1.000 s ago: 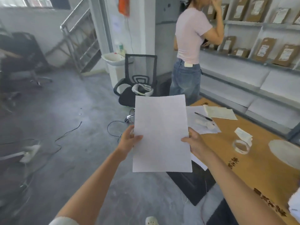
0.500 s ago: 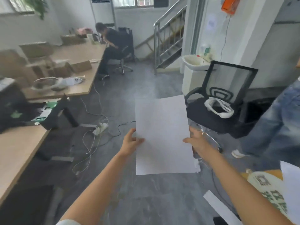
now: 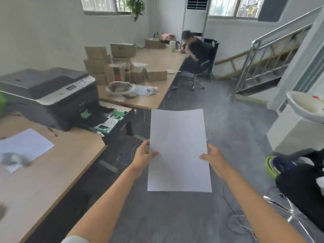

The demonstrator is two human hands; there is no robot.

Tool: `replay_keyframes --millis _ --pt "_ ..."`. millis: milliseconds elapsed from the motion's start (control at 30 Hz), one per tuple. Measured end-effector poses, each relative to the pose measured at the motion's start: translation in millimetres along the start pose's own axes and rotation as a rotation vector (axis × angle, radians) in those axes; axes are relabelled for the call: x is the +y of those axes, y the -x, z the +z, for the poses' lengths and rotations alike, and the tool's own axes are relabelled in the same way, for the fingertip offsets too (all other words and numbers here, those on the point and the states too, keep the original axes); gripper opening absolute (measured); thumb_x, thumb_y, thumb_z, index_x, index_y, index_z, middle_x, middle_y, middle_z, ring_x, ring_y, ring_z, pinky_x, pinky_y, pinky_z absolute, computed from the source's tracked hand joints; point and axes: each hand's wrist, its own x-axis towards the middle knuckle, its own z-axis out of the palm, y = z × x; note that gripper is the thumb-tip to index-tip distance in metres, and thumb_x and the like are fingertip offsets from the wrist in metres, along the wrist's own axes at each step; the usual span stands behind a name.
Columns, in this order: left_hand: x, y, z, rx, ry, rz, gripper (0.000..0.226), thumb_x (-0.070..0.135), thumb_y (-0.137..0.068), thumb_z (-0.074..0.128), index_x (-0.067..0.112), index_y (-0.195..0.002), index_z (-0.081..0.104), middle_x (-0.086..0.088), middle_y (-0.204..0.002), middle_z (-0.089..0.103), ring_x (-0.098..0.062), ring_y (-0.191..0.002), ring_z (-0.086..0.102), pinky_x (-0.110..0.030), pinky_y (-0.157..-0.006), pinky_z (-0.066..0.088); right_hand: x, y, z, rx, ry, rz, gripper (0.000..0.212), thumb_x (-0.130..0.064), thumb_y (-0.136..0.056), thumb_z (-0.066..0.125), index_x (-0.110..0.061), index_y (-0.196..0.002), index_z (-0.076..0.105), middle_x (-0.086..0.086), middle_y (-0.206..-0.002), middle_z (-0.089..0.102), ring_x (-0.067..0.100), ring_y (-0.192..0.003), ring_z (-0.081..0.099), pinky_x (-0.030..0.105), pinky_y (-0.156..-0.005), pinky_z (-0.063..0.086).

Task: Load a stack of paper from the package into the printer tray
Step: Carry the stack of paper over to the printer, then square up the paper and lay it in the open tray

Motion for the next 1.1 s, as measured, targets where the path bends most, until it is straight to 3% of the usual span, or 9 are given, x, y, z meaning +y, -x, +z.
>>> replay_keyframes --millis 133,233,433,600,767,900,1000,1100 --pt "13 -47 -59 0.122 0.011 -0.025 0.036 0.002 -0.086 0.060 0.033 -0.102 0.052 -0.002 -0.109 0.065 -0.016 -0.086 0.069 -0.022 -0.061 0.057 -34 -76 58 -0.118 0.033 -0.008 0.043 0.014 -0.082 0.050 -0.002 -0.123 0.052 0.019 -0.116 0.063 0.036 -0.100 0.063 0.043 -0.083 0.053" --pt "13 -67 -100 0.219 0.024 -0.049 0.036 0.001 -0.086 0.059 0.031 -0.105 0.051 -0.010 -0.116 0.064 -0.029 -0.096 0.067 -0.040 -0.078 0.057 -49 -121 102 -0.244 0.056 -0.015 0.042 0.011 -0.082 0.050 -0.006 -0.119 0.054 0.013 -0.109 0.066 0.029 -0.090 0.065 0.033 -0.067 0.052" --pt "5 -87 -173 0.481 0.050 -0.063 0.037 -0.004 -0.087 0.057 0.018 -0.115 0.048 -0.024 -0.117 0.063 -0.041 -0.099 0.064 -0.048 -0.086 0.054 -61 -202 201 -0.487 0.078 -0.031 0.037 0.011 -0.081 0.053 -0.014 -0.107 0.058 0.008 -0.102 0.066 0.025 -0.089 0.065 0.034 -0.070 0.055" --pt "1 -98 -229 0.690 0.113 -0.086 0.042 -0.002 -0.087 0.057 0.015 -0.123 0.044 -0.022 -0.113 0.064 -0.027 -0.085 0.066 -0.024 -0.062 0.058 -75 -264 294 -0.715 0.163 -0.072 0.035 0.005 -0.082 0.055 -0.027 -0.096 0.056 0.002 -0.102 0.066 0.022 -0.091 0.064 0.033 -0.068 0.054" --pt "-1 -105 -281 0.959 0.096 -0.132 0.048 -0.002 -0.085 0.058 0.010 -0.130 0.044 -0.023 -0.110 0.067 -0.031 -0.090 0.066 -0.041 -0.082 0.055 -95 -312 389 -0.962 0.231 -0.101 0.033 0.003 -0.083 0.054 -0.018 -0.108 0.054 0.005 -0.104 0.067 0.025 -0.094 0.065 0.039 -0.073 0.056" --pt "-5 -103 -310 1.151 0.107 -0.128 0.045 -0.006 -0.083 0.060 0.009 -0.124 0.050 -0.019 -0.100 0.071 -0.027 -0.081 0.069 -0.038 -0.075 0.057 -105 -330 454 -1.108 0.281 -0.132 0.037 0.009 -0.080 0.053 -0.022 -0.100 0.057 0.001 -0.094 0.070 0.012 -0.077 0.070 0.024 -0.056 0.056" --pt "-8 -103 -327 1.279 0.098 -0.112 0.040 -0.007 -0.083 0.059 0.016 -0.115 0.054 -0.013 -0.090 0.073 -0.014 -0.069 0.072 -0.030 -0.066 0.060 -105 -335 495 -1.179 0.326 -0.173 0.039 0.010 -0.082 0.053 -0.019 -0.108 0.055 0.003 -0.095 0.070 0.014 -0.082 0.070 0.024 -0.061 0.057" --pt "-16 -103 -345 1.386 0.083 -0.105 0.036 -0.006 -0.082 0.058 0.024 -0.102 0.058 -0.002 -0.079 0.076 -0.016 -0.069 0.072 -0.033 -0.065 0.060 -100 -332 525 -1.205 0.336 -0.253 0.030 0.002 -0.087 0.053 -0.022 -0.103 0.058 -0.004 -0.093 0.070 0.010 -0.085 0.067 0.015 -0.062 0.054"
